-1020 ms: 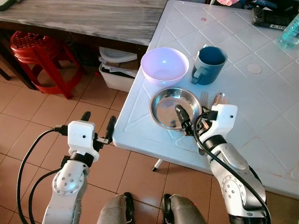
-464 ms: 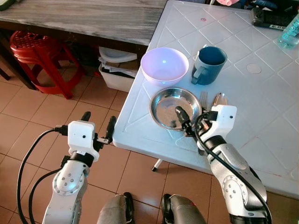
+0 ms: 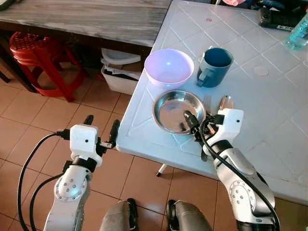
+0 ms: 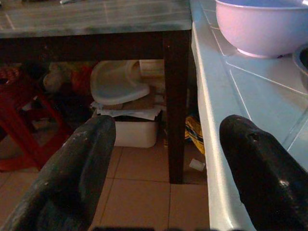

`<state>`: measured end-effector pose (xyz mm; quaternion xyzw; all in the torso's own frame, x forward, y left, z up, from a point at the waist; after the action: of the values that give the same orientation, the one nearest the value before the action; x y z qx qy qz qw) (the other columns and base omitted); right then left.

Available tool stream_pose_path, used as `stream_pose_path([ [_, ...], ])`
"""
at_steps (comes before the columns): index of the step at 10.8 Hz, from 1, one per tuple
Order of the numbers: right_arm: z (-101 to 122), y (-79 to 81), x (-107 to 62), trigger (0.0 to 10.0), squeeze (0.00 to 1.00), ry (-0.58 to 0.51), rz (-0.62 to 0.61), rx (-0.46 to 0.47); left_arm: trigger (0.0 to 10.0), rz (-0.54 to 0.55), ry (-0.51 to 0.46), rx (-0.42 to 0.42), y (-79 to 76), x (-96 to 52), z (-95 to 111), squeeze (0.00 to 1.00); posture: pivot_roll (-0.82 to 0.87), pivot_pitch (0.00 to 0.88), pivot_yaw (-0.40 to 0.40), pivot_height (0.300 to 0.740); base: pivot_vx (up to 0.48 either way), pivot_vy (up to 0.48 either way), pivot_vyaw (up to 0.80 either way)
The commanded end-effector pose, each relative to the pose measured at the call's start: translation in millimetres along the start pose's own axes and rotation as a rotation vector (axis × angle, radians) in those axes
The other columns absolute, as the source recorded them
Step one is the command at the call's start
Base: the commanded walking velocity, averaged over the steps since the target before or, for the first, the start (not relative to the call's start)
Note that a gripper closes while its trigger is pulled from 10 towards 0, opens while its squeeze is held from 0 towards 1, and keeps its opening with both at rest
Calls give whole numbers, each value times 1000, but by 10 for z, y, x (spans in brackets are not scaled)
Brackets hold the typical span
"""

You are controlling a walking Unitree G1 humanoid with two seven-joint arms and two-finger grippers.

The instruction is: Setting the table

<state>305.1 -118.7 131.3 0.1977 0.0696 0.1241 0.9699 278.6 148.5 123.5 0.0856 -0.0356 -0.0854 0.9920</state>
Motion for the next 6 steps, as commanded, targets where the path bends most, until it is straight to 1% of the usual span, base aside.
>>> stream_pose_path([
  [1,-212,-64,-22,7725,0,89,-27,42,10000,-2,2,5,-17,-10,8,0,-28,216,25,740,0,0,0],
  [2,-232,-72,-27,10000,0,103,-33,42,10000,-2,2,5,-17,-8,9,0,-28,216,25,740,0,0,0],
  [3,-266,-104,-29,10000,0,123,-47,30,10000,-1,4,5,-13,-9,7,0,-28,216,25,740,0,0,0],
  [4,-301,-127,-27,2863,0,143,-56,34,10000,-3,8,8,-2,-20,-1,0,-25,217,27,740,0,0,0],
  [5,-333,-152,-22,0,0,167,-67,34,10000,-10,12,7,-3,-32,-12,0,-22,217,27,740,0,0,0],
  [6,-338,-161,-18,2706,0,173,-70,35,10000,-22,13,1,-14,-33,-14,0,-21,216,25,740,0,0,0],
])
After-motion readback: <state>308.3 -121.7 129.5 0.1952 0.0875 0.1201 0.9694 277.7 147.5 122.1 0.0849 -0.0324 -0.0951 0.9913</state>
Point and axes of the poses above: a point about 5 cm out from each wrist's last joint towards the gripper, its own x axis pointing out of the wrist towards the gripper, its own z axis along the axis of the wrist's last joint, y = z × x, the point moved 5 cm from there along x, pointing out of the wrist towards the gripper, and after that the axes turned 5 degrees about x, right-handed, at the moved point
